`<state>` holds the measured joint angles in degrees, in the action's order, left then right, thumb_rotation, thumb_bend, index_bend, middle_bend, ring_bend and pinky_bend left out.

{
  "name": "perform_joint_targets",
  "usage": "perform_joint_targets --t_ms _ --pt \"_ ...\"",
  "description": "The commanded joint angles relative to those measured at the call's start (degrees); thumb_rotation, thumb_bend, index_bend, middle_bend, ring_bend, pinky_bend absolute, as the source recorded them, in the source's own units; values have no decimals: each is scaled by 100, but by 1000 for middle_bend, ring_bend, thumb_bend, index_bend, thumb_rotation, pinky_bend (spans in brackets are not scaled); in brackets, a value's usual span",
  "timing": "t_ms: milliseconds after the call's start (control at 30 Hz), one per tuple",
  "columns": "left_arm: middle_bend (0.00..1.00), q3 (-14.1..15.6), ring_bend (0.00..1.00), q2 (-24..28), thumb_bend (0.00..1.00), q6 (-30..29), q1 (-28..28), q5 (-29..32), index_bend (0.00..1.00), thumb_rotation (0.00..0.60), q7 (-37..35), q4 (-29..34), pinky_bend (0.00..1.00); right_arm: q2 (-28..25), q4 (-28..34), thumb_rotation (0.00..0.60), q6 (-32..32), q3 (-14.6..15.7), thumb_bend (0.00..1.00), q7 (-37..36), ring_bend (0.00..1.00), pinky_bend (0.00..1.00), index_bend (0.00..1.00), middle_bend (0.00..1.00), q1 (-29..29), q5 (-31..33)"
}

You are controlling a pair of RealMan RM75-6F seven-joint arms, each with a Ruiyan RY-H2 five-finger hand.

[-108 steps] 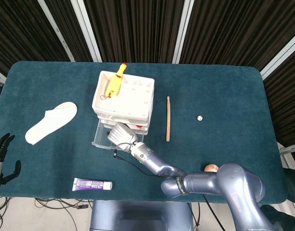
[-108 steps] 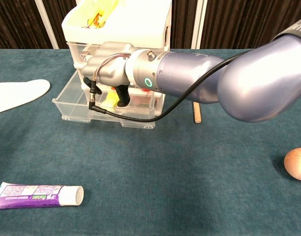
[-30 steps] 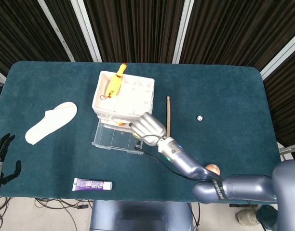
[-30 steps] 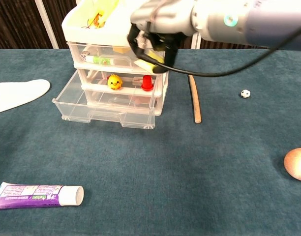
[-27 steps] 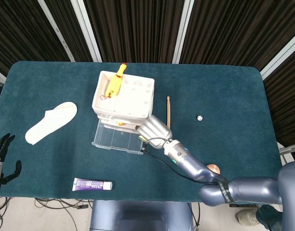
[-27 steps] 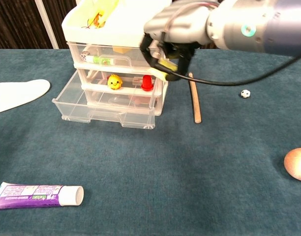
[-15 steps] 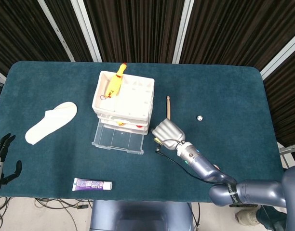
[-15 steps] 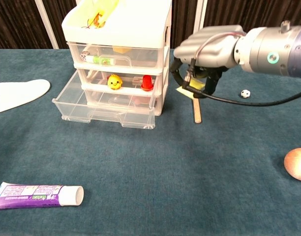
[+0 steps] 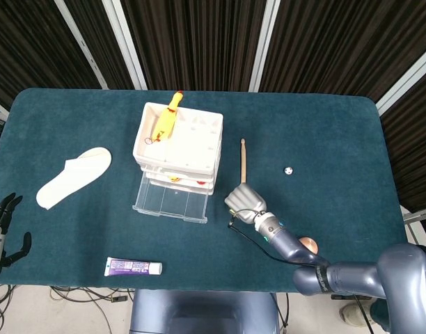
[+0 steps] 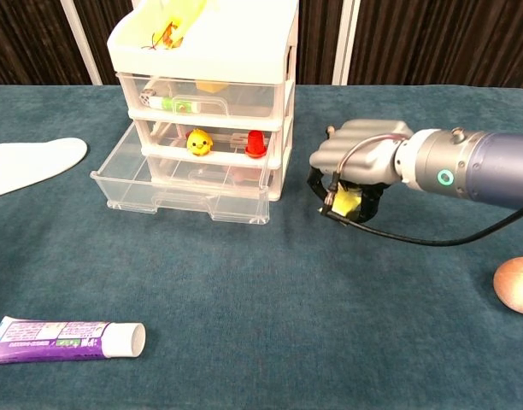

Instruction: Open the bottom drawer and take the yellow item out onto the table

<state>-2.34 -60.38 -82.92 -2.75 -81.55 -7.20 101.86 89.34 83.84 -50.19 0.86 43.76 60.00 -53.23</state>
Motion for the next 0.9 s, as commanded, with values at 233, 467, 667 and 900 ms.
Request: perform_joint_targets --t_ms 233,467,667,900 --pt "0 1 0 7 514 12 -3 8 20 600 -8 -2 0 -17 50 600 121 -68 125 207 1000 1000 222 1000 13 363" --pt "0 -1 0 9 514 16 -3 18 20 600 -3 -4 0 -665 962 600 -189 -296 125 421 1000 1000 206 1000 69 766" --pt "0 5 0 0 514 -1 2 2 20 600 19 -2 0 -1711 2123 600 -591 -494 127 313 1000 1000 234 1000 -66 1018" --pt "0 0 0 -10 514 -10 1 4 20 600 52 10 0 -3125 3525 600 -1396 -383 130 -486 728 685 220 728 -930 706"
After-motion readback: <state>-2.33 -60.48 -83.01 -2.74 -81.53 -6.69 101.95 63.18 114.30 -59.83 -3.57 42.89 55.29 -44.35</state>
